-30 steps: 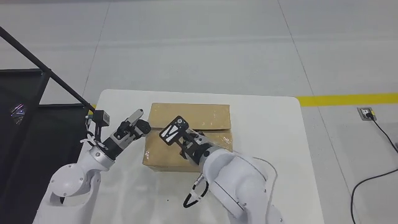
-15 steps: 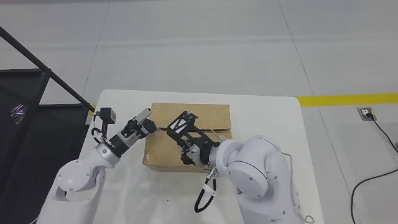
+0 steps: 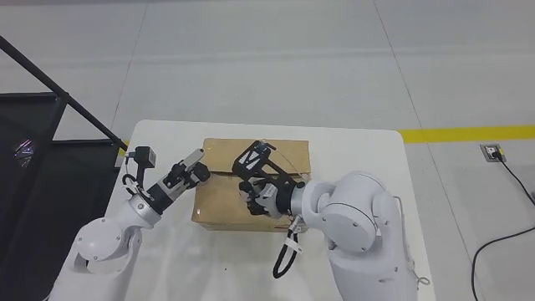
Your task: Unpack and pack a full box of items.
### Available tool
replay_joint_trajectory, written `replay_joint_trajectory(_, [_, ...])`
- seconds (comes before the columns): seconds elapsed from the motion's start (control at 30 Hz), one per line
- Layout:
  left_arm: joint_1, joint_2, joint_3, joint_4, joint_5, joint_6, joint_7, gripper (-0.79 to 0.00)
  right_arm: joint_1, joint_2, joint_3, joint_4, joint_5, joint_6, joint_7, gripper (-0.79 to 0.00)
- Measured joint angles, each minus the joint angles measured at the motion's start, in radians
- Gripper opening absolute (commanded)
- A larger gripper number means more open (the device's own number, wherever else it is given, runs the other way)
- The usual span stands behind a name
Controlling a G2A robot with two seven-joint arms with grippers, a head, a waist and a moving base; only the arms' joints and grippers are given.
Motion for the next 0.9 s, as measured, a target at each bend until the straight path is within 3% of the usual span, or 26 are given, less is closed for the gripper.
replay_joint_trajectory(0.27, [0.010, 0.002, 0.004, -0.012, -0.009, -0.006, 0.007, 0.000, -0.012, 0.007, 0.002, 0.016, 0.013, 0.044, -0.057, -0.785])
replay_joint_trajectory(0.6, [-0.023, -0.001, 0.044, 0.014, -0.009, 0.008, 0.026, 0.000, 0.064, 0.020, 0.014, 0.121, 0.080, 0.177, -0.031, -0.785])
replay_joint_trajectory(0.9, [-0.061, -0.004, 0.080, 0.063, -0.007, 0.020, 0.040, 0.000, 0.128, 0.035, 0.035, 0.213, 0.123, 0.236, -0.028, -0.785])
